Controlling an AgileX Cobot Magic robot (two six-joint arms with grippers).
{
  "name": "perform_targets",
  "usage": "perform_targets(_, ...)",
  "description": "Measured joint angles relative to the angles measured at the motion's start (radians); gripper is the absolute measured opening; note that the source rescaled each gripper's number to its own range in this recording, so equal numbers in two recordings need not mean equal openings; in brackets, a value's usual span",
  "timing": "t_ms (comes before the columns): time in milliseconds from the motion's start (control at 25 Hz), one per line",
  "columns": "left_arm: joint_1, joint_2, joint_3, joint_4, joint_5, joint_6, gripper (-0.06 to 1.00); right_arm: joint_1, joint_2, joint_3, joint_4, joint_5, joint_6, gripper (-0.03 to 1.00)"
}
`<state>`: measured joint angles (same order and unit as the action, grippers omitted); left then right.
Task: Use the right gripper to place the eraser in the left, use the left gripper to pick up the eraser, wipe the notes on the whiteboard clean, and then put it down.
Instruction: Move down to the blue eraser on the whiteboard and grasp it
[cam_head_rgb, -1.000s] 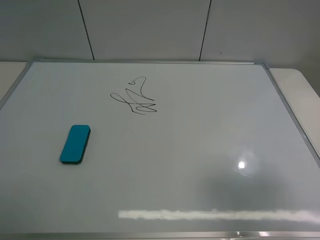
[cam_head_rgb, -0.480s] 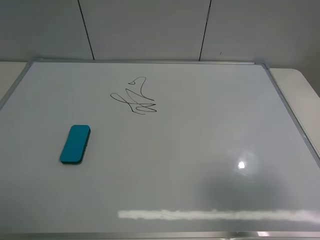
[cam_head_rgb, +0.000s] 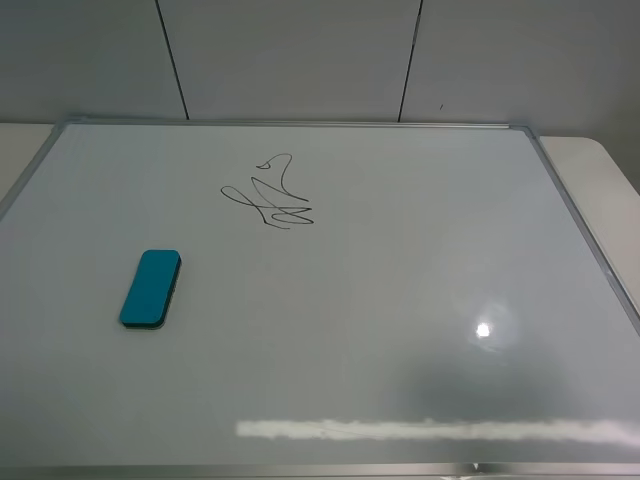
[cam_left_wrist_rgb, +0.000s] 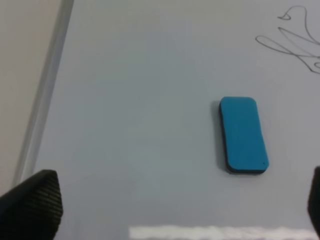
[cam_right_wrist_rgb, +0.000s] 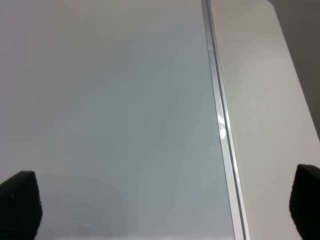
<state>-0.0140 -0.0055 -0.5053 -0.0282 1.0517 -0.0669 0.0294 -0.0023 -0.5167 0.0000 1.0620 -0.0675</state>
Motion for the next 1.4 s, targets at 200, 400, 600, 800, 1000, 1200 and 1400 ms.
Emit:
perform_targets(200, 0.0, 0.0, 0.0, 0.0, 0.0, 0.0, 1.0, 0.019, 0.0, 0.0, 0.0, 0.004, -0.007, 1.0)
perform_targets(400, 0.0, 0.0, 0.0, 0.0, 0.0, 0.0, 1.0, 0.046, 0.0, 0.0, 0.0, 0.004, -0.007, 1.0)
perform_targets(600, 0.0, 0.0, 0.0, 0.0, 0.0, 0.0, 1.0, 0.046, 0.0, 0.0, 0.0, 0.004, -0.007, 1.0)
perform_targets(800, 0.0, 0.0, 0.0, 0.0, 0.0, -0.001, 1.0, 0.046, 0.0, 0.0, 0.0, 0.004, -0.007, 1.0)
perform_targets(1000, 0.0, 0.0, 0.0, 0.0, 0.0, -0.001, 1.0, 0.046, 0.0, 0.0, 0.0, 0.004, -0.007, 1.0)
perform_targets(1200, 0.0, 0.0, 0.0, 0.0, 0.0, 0.0, 1.0, 0.046, 0.0, 0.0, 0.0, 0.004, -0.007, 1.0)
perform_targets(1400, 0.0, 0.0, 0.0, 0.0, 0.0, 0.0, 1.0, 0.046, 0.0, 0.0, 0.0, 0.004, -0.007, 1.0)
